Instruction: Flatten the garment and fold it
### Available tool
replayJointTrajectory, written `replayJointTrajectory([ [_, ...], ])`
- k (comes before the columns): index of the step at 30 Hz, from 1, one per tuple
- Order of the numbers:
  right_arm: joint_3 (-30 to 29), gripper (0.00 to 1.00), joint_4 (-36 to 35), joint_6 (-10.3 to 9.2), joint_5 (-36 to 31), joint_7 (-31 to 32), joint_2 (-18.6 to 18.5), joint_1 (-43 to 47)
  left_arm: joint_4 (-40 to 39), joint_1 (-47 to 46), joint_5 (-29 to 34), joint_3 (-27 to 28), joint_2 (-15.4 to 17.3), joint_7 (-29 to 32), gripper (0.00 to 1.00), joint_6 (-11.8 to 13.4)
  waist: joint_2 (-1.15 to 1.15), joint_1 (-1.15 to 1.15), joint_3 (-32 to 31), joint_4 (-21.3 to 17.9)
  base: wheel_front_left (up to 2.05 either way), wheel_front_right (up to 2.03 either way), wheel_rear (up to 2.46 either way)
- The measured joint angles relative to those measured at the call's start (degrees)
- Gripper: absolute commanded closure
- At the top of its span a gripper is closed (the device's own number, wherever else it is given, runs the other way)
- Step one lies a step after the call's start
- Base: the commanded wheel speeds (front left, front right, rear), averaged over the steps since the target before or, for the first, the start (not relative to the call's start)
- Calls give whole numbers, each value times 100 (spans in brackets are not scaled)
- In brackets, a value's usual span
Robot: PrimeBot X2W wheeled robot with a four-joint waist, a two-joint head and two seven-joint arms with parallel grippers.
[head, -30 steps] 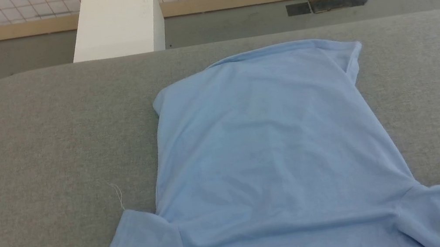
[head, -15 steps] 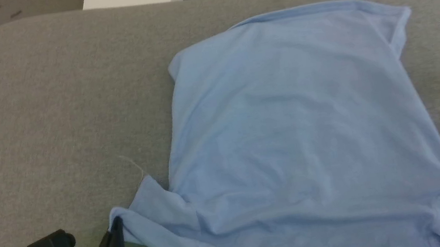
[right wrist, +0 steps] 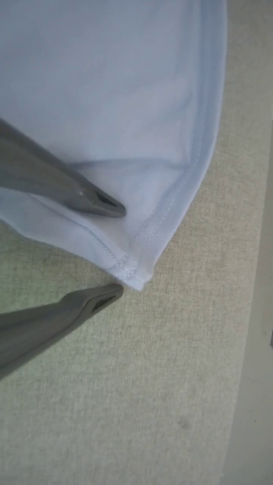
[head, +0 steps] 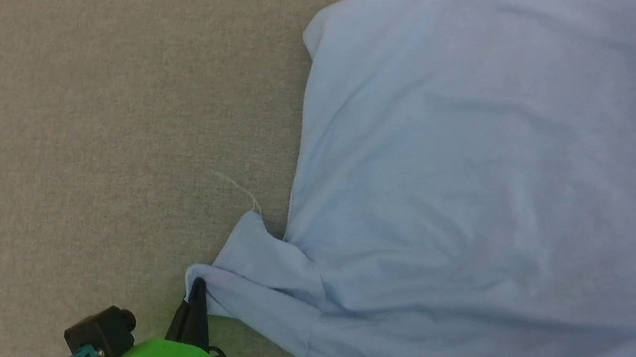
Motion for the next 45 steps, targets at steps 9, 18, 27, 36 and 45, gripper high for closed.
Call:
replayJointTrajectory([
  [9, 194, 100, -818, -1, -219, -70, 9, 104, 202, -3, -8, 15, -10, -70, 100, -33, 0, 1, 44, 122, 0, 0, 0],
  [18, -277, 100, -2151, -1, 1045, -2025, 425, 1729, 293, 255, -101, 138, 183, -11, 100, -20, 0, 0, -576, -53, 0, 0, 0],
  [27, -1410, 100, -4056, -1, 1649, -1833, 1080, 4253, 73, 820, -162, 294, 447, 163, 100, 125, 0, 0, -1297, -482, 0, 0, 0],
  [36, -2446, 100, -4002, 0, 1501, 333, 1601, 5867, -80, 1050, -241, 376, 570, 241, 100, 202, 0, 0, -1679, -982, 0, 0, 0],
  [45, -2060, 0, -3489, -1, 1537, 252, 1581, 5923, -91, 1063, -246, 330, 602, 312, 100, 204, 0, 0, -1850, -1201, 0, 0, 0],
])
